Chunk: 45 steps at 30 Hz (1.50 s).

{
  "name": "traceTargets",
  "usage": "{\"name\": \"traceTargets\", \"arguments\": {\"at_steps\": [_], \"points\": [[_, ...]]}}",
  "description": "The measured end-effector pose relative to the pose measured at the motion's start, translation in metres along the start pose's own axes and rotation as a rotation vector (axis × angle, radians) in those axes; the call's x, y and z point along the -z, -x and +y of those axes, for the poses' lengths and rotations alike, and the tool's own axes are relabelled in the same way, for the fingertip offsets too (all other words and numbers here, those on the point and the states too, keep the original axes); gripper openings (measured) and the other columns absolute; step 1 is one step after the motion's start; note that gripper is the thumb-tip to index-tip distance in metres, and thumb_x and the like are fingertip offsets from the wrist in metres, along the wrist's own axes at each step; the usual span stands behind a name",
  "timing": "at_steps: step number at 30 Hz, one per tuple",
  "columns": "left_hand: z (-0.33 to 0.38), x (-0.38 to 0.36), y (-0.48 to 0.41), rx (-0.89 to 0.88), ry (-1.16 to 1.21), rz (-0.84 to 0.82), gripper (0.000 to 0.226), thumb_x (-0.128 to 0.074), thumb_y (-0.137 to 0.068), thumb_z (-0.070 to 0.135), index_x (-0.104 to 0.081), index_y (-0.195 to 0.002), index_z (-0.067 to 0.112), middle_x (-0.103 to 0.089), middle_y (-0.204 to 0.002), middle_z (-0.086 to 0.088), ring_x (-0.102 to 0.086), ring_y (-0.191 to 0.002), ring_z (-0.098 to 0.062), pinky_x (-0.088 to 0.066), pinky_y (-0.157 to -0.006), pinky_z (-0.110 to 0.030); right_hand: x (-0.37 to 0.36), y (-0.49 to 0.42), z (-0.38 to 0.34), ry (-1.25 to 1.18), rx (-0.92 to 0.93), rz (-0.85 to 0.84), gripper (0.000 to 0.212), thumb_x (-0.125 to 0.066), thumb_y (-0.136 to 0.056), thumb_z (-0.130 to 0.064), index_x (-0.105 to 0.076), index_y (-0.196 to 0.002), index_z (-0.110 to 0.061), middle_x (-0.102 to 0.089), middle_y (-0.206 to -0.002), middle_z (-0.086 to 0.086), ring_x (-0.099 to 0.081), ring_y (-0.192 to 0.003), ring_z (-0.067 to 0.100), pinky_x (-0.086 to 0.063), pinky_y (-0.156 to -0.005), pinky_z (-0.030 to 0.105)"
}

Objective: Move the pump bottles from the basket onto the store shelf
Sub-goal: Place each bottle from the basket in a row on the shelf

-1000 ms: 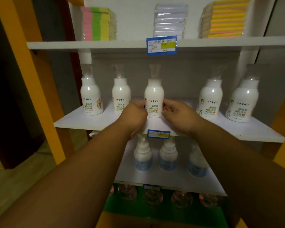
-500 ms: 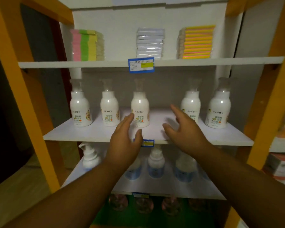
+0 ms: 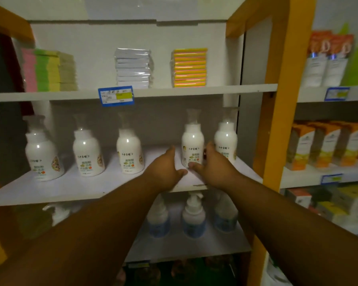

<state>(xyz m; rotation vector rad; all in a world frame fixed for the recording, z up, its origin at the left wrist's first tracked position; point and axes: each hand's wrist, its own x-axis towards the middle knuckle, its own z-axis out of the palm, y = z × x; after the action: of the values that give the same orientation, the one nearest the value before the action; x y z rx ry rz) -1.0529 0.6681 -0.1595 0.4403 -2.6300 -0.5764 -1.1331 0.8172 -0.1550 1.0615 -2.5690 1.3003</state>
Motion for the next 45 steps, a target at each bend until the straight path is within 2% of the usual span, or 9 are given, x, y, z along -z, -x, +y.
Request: {"name": "traceTargets", "arguments": {"at_steps": [3,7,10,15,24,31,38,42,45], "points": [[-0.002,-0.004,-0.002,-0.051,-0.009,0.038,0.083,-0.067,-0.090,0.040,-0.021,-0.156,0.020,-0.042,-0.154,-0.005,-0.045,-0.137,-0.024,-0.037,-0.106,-0.033,0.003,-0.004,0.003,-0.010,-0.001,-0.010,0.048,-0.071,-0.091,-0.032,-0.052,-0.133,-0.019,-0.066,-0.130,0.003,-0.063,-0.119,0.022,-0.049,-0.104,0.045],[-0.006,-0.001,0.005,-0.095,0.061,0.037,0.070,-0.065,-0.092,0.031,-0.031,-0.153,0.025,-0.051,-0.147,-0.002,-0.052,-0.131,-0.023,-0.036,-0.095,-0.027,-0.002,-0.005,0.006,0.032,0.019,0.010,0.038,-0.067,-0.094,-0.029,-0.056,-0.130,-0.023,-0.067,-0.127,0.000,-0.064,-0.116,0.020,-0.050,-0.101,0.040],[-0.004,0.004,0.008,-0.108,0.089,0.001,0.065,-0.064,-0.092,0.025,-0.036,-0.150,0.026,-0.055,-0.143,-0.001,-0.056,-0.125,-0.022,-0.037,-0.092,-0.025,-0.011,-0.005,0.006,0.093,0.045,0.036,0.041,-0.065,-0.094,-0.029,-0.053,-0.133,-0.025,-0.067,-0.127,-0.001,-0.065,-0.113,0.019,-0.052,-0.100,0.042],[-0.007,0.014,0.021,-0.085,0.097,-0.001,0.064,-0.062,-0.092,0.020,-0.037,-0.151,0.026,-0.054,-0.144,-0.001,-0.056,-0.125,-0.021,-0.039,-0.097,-0.027,-0.017,-0.003,0.000,0.114,0.060,0.023,0.046,-0.065,-0.094,-0.032,-0.051,-0.138,-0.027,-0.065,-0.132,-0.002,-0.064,-0.117,0.021,-0.052,-0.100,0.044],[-0.027,0.041,0.049,-0.070,-0.022,-0.043,0.065,-0.056,-0.095,0.019,-0.028,-0.154,0.024,-0.056,-0.140,-0.004,-0.058,-0.116,-0.023,-0.039,-0.090,-0.026,-0.033,0.002,-0.025,-0.012,0.062,-0.046,0.038,-0.065,-0.094,-0.033,-0.063,-0.131,-0.025,-0.071,-0.125,-0.004,-0.068,-0.111,0.017,-0.053,-0.100,0.046],[-0.028,0.042,0.055,-0.036,0.055,-0.041,0.061,-0.057,-0.093,0.016,-0.035,-0.149,0.025,-0.056,-0.141,-0.002,-0.056,-0.121,-0.025,-0.046,-0.103,-0.038,-0.037,0.008,-0.022,0.100,0.107,-0.096,0.052,-0.061,-0.094,-0.042,-0.047,-0.144,-0.037,-0.065,-0.135,-0.005,-0.064,-0.118,0.019,-0.052,-0.100,0.048],[-0.026,0.045,0.059,-0.020,0.088,-0.044,0.058,-0.057,-0.091,0.010,-0.041,-0.146,0.022,-0.057,-0.138,-0.003,-0.057,-0.118,-0.025,-0.049,-0.101,-0.038,-0.039,0.003,-0.020,0.170,0.107,-0.169,0.062,-0.058,-0.094,-0.047,-0.034,-0.151,-0.039,-0.059,-0.144,-0.007,-0.059,-0.126,0.018,-0.048,-0.106,0.047],[-0.022,0.048,0.056,0.010,0.056,-0.089,0.064,-0.056,-0.090,0.009,-0.034,-0.149,0.020,-0.058,-0.135,-0.005,-0.058,-0.113,-0.025,-0.050,-0.098,-0.037,-0.039,0.000,-0.020,0.188,0.104,-0.204,0.063,-0.055,-0.097,-0.044,-0.029,-0.154,-0.038,-0.058,-0.145,-0.006,-0.059,-0.126,0.019,-0.047,-0.106,0.045],[-0.018,0.048,0.054,0.032,-0.001,-0.137,0.075,-0.054,-0.092,0.010,-0.017,-0.157,0.018,-0.057,-0.136,-0.007,-0.058,-0.114,-0.025,-0.049,-0.096,-0.035,-0.040,0.000,-0.020,0.210,0.107,-0.211,0.061,-0.052,-0.099,-0.041,-0.027,-0.154,-0.036,-0.058,-0.144,-0.003,-0.060,-0.123,0.022,-0.047,-0.105,0.049]]}}
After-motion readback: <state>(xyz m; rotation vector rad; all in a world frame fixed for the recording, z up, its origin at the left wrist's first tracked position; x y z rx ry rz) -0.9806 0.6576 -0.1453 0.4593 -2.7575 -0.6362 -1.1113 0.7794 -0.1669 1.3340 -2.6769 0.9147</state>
